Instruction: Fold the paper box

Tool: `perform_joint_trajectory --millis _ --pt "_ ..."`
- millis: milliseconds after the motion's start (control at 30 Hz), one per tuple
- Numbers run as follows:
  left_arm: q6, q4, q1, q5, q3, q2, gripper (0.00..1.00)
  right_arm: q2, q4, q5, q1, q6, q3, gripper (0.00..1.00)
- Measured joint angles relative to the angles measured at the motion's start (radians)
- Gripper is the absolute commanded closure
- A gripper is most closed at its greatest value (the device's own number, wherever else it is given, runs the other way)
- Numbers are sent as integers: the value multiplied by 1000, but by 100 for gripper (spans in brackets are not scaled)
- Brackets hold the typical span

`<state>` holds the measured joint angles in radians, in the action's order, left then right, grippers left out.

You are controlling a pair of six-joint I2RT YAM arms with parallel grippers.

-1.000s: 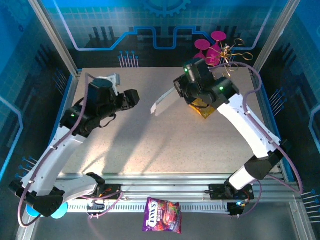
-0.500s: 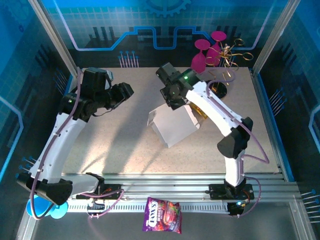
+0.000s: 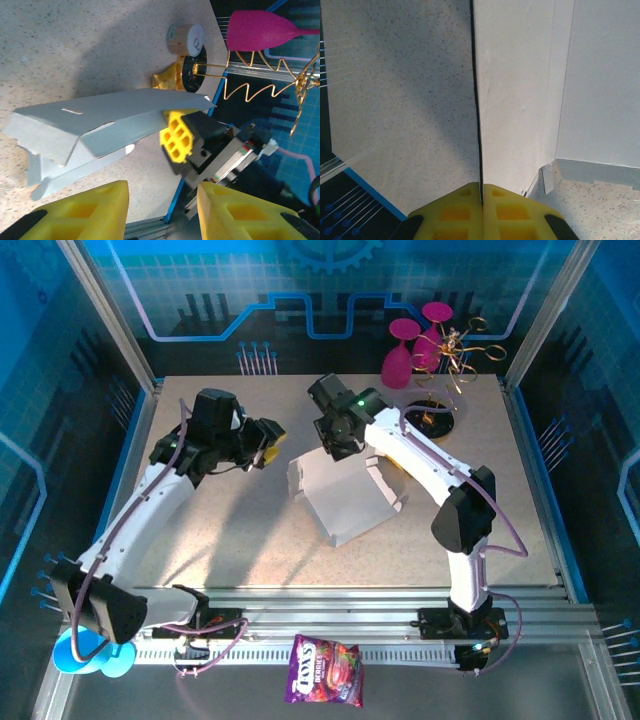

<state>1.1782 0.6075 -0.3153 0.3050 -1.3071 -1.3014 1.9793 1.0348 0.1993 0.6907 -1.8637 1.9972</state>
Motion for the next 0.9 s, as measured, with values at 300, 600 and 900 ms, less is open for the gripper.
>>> perform_joint_trajectory --millis 300,600,900 --pt "25 -38 -27 10 -12 -114 58 -45 -44 -16 -11 -10 -51 100" --pt "33 -93 -36 22 -12 -151 57 -68 -72 -25 -12 -19 -68 100" --pt "55 -108 -62 33 0 -154 56 -77 -106 -25 -14 -21 -99 100"
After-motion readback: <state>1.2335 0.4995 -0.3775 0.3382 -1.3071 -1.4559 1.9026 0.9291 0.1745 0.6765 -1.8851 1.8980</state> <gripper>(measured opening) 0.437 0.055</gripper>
